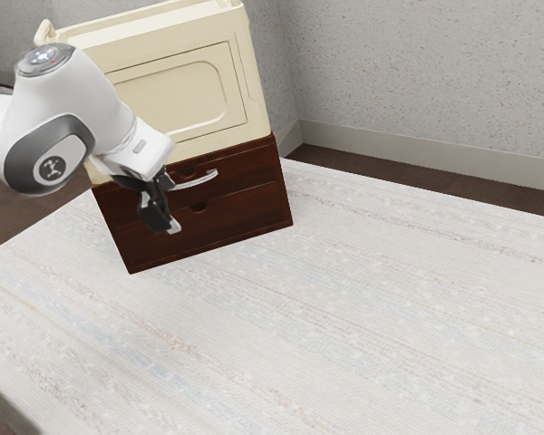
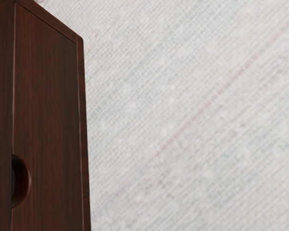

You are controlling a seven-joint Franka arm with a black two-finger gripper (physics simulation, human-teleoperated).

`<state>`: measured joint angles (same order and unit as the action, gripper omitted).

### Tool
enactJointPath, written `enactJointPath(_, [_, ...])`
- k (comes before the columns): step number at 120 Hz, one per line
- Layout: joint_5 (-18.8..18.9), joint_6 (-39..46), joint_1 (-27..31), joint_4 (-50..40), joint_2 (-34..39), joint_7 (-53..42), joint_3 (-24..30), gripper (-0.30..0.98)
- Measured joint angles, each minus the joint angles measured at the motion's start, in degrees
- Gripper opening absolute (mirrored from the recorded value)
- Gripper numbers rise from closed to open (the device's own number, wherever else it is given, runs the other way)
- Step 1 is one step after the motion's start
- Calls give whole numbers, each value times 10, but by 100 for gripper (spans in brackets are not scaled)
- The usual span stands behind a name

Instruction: Pull the drawer handle with one arm to open the drawer

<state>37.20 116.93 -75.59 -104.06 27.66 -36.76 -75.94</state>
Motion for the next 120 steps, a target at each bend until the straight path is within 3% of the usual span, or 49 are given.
enactJointPath(17, [8,0,-62,21,0,-6,-59,69])
enactJointPath(64, [44,7,-102,50,2,-19,-117,69])
enactJointPath(120, [109,32,-137,52,0,-13,-147,69])
